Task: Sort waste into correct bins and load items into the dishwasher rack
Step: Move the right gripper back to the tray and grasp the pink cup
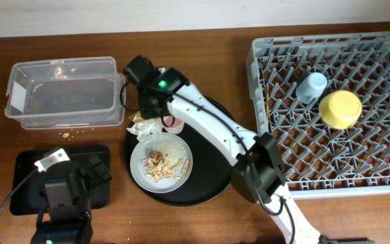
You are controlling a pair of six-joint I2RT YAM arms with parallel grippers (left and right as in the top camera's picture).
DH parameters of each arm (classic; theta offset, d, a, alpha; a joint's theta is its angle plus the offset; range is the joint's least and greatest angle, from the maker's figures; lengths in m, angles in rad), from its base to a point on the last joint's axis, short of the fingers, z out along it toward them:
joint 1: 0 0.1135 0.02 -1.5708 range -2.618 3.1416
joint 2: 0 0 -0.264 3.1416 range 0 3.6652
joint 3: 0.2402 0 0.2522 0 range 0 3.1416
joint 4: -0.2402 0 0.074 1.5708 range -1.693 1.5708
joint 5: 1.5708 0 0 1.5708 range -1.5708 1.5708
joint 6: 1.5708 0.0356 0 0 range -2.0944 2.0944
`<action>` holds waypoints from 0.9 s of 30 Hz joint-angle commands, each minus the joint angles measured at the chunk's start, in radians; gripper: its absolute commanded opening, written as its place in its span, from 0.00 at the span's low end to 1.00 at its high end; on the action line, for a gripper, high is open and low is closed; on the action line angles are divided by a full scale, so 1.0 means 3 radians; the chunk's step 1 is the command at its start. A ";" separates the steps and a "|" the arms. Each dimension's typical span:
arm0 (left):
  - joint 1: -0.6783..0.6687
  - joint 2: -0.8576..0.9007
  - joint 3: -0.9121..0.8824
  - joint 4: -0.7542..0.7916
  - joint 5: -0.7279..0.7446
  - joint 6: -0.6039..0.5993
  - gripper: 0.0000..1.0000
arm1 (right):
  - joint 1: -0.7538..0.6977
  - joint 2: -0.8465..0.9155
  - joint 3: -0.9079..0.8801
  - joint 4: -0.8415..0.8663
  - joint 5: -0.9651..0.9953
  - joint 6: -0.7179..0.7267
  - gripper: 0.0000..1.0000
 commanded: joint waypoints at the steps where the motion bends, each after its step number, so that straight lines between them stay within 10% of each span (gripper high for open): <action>1: -0.0013 -0.0019 0.0045 0.0005 -0.0036 -0.0018 0.99 | 0.0028 -0.0031 -0.0196 0.0022 0.0459 0.0305 0.45; 12: -0.0013 -0.0019 0.0045 0.0005 -0.0034 -0.0018 0.99 | 0.0023 -0.0050 -0.0259 0.0075 0.0398 0.0369 0.18; 25: -0.0013 -0.0019 0.0045 0.0003 -0.0036 -0.0018 0.99 | -0.1161 -0.0348 0.1960 -0.1751 0.0291 -0.0320 0.04; 27: -0.0013 -0.0019 0.0045 0.0003 -0.0036 -0.0018 0.99 | -0.1652 -0.0348 0.2262 -0.1843 -0.0865 -0.0922 0.04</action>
